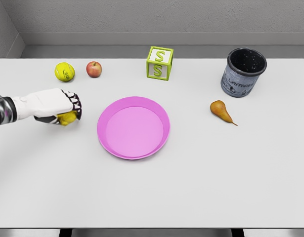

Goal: Put the lemon on the plate with left arm

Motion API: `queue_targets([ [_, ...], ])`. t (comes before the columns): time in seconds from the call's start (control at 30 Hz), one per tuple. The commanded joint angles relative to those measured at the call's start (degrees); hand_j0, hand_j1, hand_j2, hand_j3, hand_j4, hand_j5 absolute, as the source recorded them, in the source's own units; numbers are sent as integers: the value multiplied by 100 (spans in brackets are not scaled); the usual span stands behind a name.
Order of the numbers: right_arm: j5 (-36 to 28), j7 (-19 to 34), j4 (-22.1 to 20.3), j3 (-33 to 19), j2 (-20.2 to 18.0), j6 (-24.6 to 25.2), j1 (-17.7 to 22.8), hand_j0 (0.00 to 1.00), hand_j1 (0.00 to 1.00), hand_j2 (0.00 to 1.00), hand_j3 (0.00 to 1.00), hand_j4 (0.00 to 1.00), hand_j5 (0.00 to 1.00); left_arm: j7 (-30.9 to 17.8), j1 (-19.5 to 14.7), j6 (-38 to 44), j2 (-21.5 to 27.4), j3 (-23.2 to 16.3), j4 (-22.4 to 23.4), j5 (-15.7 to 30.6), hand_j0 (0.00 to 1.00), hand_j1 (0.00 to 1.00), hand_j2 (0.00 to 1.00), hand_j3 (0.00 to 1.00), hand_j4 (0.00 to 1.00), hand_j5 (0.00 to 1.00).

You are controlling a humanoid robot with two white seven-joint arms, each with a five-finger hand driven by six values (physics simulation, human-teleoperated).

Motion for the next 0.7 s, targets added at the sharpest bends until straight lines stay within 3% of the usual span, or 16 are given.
queue_targets([
  [0.0, -3, 1, 2, 0, 0, 0, 0, 100, 100, 100, 100, 100, 100, 5, 0, 14, -27, -18, -170, 268, 51, 51, 51, 51, 51, 51],
  [0.17, -3, 1, 2, 0, 0, 0, 0, 100, 100, 100, 100, 100, 100, 5, 0, 14, -361, -194, -618, 453, 51, 51, 51, 51, 51, 51],
  [0.53, -3, 1, 2, 0, 0, 0, 0, 100, 100, 100, 100, 100, 100, 5, -211, 14, -1099, -536, -663, 462, 50, 50, 50, 50, 50, 50],
  [0.67, 5, 1, 2, 0, 0, 0, 0, 100, 100, 100, 100, 100, 100, 5, -229, 14, -1161, -580, -663, 426, 51, 51, 51, 51, 51, 51],
])
